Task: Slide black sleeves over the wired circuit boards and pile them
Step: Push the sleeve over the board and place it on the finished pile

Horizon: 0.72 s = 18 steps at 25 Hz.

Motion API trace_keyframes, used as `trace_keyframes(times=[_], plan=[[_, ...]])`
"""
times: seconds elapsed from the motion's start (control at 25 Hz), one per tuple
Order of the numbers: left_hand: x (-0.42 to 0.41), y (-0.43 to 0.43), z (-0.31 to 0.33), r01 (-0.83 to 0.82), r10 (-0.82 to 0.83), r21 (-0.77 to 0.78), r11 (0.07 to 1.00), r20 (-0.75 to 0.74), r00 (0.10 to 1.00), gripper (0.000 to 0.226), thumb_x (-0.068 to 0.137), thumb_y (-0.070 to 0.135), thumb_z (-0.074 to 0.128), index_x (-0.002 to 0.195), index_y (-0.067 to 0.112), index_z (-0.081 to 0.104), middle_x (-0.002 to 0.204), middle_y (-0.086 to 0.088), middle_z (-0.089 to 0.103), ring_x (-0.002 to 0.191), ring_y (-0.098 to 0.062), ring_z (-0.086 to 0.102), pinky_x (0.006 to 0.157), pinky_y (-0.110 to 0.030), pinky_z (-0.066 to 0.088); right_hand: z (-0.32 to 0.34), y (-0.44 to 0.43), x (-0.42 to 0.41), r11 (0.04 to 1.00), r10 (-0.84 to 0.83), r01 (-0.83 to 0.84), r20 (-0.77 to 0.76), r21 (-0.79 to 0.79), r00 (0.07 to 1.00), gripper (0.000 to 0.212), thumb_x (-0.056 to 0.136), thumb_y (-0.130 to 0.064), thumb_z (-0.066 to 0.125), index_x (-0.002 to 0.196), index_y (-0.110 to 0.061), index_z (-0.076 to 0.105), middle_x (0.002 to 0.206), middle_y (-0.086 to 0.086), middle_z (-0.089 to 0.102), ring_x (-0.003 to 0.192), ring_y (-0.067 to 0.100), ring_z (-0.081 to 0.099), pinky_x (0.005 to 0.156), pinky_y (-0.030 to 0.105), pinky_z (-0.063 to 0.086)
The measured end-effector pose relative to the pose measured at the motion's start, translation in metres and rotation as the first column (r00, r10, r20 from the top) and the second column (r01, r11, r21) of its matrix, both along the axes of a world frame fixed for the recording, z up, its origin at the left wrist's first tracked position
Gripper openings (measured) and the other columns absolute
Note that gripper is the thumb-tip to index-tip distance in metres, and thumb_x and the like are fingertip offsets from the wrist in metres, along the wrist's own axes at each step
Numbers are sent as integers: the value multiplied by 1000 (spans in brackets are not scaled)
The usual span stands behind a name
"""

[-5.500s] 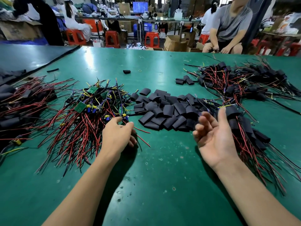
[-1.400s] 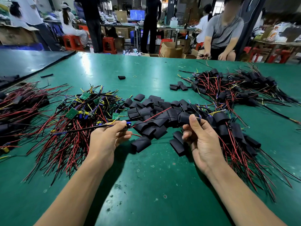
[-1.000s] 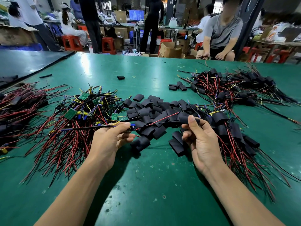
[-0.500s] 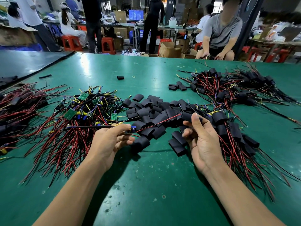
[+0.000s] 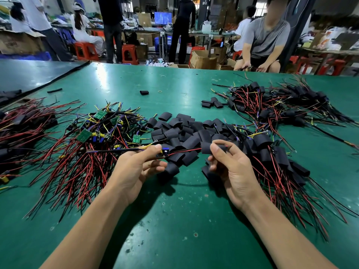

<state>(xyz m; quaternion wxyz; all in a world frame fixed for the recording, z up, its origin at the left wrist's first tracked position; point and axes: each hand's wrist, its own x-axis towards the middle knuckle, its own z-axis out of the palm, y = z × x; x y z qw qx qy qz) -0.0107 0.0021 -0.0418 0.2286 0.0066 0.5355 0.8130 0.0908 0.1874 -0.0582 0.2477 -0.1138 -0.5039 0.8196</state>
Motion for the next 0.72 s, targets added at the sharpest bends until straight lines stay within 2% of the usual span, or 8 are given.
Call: trace_keyframes(times=[0.08,0.2,0.36,0.56,0.72], plan=[[6,3,2,69,-73,69,995,57,996,22,84,7,70,102,-4,67,75,-8,74,64,-20,72,50,-20,56,-1,-4,0,998,58,-58,12,5,998,32,64,-26,84,92,-18,71,67,3,65,56,10,57,51,19,47],[17,9,2,199,-210,130,971,80,974,29,75,2,68,104,-3,69,88,-17,75,73,-24,75,58,-22,59,-3,-10,0,991,128,-128,2,-27,992,40,64,-22,88,98,-13,68,68,4,64,55,11,54,51,20,47],[21,13,1,221,-230,129,967,58,972,29,72,3,70,101,0,71,86,-18,74,68,-22,74,57,-22,59,-4,-14,-2,989,144,-145,-24,-36,989,48,60,-23,94,99,-12,68,70,4,64,56,12,54,53,20,48],[19,9,2,241,-247,100,965,50,968,29,74,7,71,102,0,72,80,-15,72,62,-18,70,53,-21,57,-4,-14,-1,990,49,-49,2,129,999,40,61,-32,88,93,-18,69,63,4,65,48,13,51,47,17,41],[21,9,2,294,-298,79,953,45,954,23,76,12,71,98,4,74,81,-12,72,58,-16,66,52,-22,56,-3,-17,-1,997,79,-79,-21,15,997,32,61,-29,87,88,-20,73,68,5,65,51,12,54,50,19,46]])
